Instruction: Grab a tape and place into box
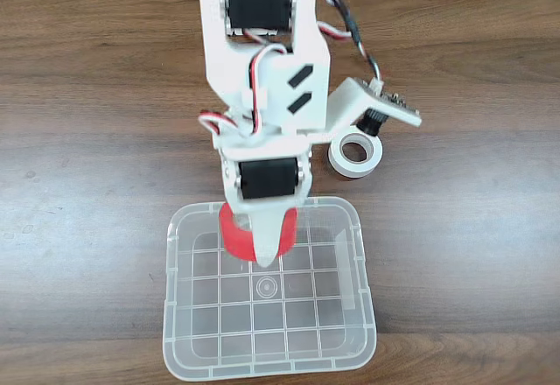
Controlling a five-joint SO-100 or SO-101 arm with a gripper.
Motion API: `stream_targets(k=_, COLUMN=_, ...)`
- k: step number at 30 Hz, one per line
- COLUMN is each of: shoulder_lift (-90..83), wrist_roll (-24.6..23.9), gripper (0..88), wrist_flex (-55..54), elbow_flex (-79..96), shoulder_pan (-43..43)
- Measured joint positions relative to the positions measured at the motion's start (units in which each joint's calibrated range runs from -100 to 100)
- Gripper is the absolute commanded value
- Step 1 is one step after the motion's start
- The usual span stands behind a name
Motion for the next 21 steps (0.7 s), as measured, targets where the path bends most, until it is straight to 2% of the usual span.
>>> stream_targets(k=8, shoulder_lift=15.2, wrist_roll=0.0, gripper=2.4, wrist_flex=-2.6, elbow_flex=-10.4, shoulder_pan=-1.4)
stream_targets(k=18, shoulder_lift=22.6, wrist_roll=0.0, gripper=3.7, wrist_flex=-5.4, elbow_flex=-11.6, shoulder_pan=-1.5)
stream_targets(k=21, shoulder_lift=24.1, wrist_roll=0.0, gripper=12.7, wrist_flex=-5.4, elbow_flex=-11.6, shoulder_pan=-1.5)
